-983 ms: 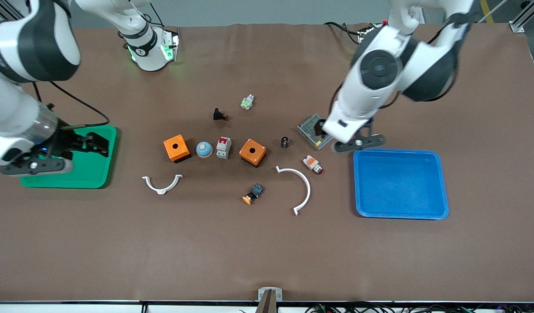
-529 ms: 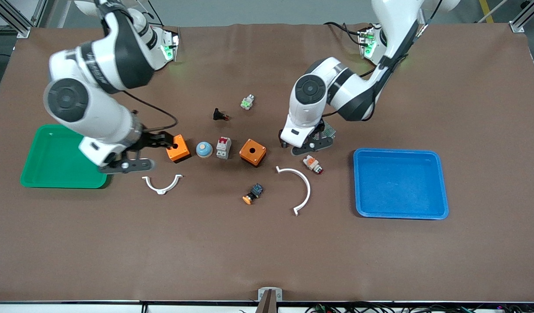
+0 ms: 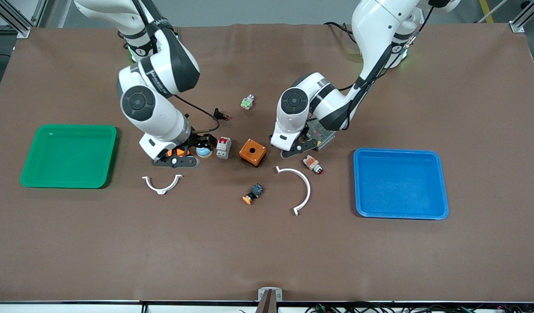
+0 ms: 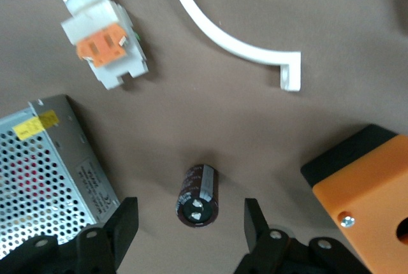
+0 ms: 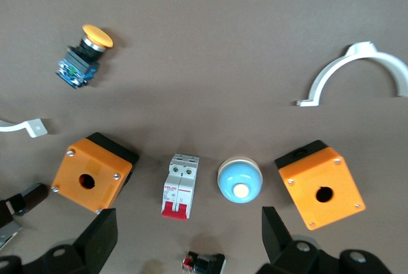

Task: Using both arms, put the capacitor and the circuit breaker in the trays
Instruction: 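Grasp the black capacitor with the left gripper while the right gripper grasps the breaker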

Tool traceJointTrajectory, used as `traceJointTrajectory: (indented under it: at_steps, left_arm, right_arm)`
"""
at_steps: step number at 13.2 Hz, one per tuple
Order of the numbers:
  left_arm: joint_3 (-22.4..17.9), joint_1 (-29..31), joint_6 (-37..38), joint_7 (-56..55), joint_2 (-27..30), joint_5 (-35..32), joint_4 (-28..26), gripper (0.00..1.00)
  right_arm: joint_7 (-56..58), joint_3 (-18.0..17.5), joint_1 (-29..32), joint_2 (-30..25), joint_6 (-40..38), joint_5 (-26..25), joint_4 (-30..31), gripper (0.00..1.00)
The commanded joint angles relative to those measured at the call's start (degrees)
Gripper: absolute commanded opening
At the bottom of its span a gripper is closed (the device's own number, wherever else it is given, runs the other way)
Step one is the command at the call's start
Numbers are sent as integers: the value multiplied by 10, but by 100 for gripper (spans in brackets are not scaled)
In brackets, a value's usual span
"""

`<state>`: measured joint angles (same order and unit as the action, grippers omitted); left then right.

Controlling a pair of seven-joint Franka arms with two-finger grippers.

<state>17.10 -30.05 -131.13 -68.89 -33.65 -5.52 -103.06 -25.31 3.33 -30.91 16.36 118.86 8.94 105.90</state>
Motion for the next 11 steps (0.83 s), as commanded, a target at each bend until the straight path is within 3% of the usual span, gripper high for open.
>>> traceJointTrajectory:
  at_steps: [1, 8, 11]
  left_arm:
    - [-3, -8, -10, -15, -6, -11, -3, 69]
    - [-4, -13, -21, -16, -24, -15, -2, 56]
    - [-6, -13, -27, -17, -31, -16, -1, 53]
  right_arm:
    - [-23, 5, -20, -2, 47, 13, 48, 100]
    - [-52, 5, -46, 62, 99, 18, 59, 100]
    - [-52, 2, -58, 82, 101, 63, 60, 100]
